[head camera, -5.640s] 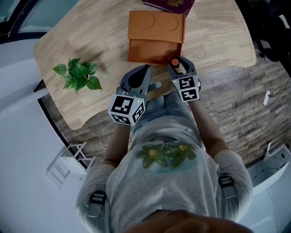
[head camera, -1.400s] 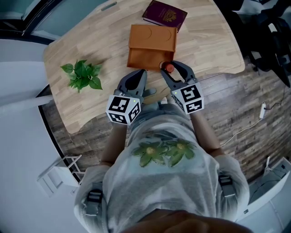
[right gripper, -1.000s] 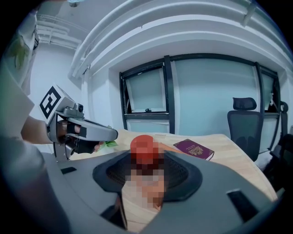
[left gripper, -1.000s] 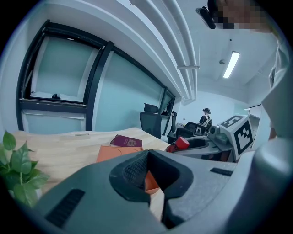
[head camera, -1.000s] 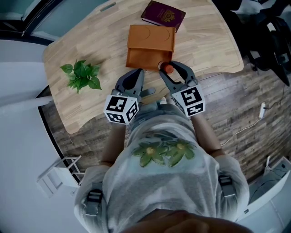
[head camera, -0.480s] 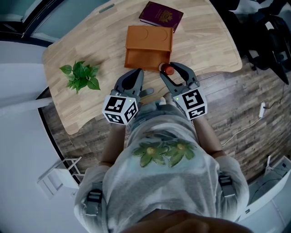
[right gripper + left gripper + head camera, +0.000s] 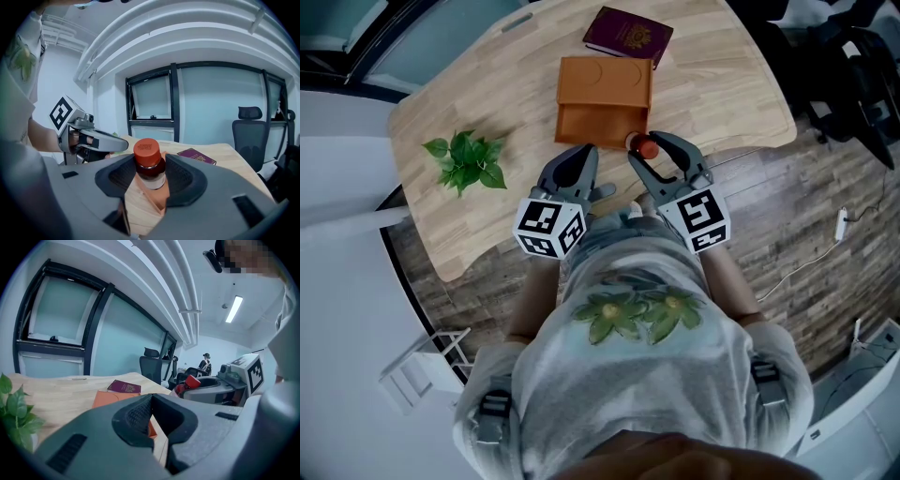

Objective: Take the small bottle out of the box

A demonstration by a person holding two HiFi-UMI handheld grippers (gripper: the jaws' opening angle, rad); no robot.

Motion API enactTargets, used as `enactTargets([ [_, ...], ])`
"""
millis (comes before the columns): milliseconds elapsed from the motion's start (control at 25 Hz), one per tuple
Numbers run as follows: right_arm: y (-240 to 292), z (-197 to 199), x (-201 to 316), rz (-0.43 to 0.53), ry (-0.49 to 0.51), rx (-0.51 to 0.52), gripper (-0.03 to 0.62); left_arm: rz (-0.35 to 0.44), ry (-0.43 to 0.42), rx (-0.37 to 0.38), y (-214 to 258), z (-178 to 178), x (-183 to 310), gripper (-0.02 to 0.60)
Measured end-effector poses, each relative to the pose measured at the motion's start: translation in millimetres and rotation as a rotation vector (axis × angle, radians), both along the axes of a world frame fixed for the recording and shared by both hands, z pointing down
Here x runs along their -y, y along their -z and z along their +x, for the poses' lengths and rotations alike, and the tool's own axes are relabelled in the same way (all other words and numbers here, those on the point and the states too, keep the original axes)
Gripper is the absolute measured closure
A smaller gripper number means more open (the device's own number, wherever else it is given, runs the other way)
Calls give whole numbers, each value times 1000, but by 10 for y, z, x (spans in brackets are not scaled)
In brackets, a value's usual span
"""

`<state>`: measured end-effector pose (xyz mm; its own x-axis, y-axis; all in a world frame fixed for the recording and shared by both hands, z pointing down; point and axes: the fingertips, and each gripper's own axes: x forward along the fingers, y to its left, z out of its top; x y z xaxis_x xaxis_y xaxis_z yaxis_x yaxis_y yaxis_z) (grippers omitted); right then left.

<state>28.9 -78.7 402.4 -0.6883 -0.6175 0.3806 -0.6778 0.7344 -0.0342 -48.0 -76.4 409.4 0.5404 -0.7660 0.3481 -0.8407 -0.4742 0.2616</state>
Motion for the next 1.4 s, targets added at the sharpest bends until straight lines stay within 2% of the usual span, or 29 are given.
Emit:
enactTargets([
  [480,210,-21,-39,34,-5,33,407,8,-14,-6,58,22,-35,574],
  [1400,351,-126,-128,58,15,28,407,9,-14,-17,57,-48,-109,574],
])
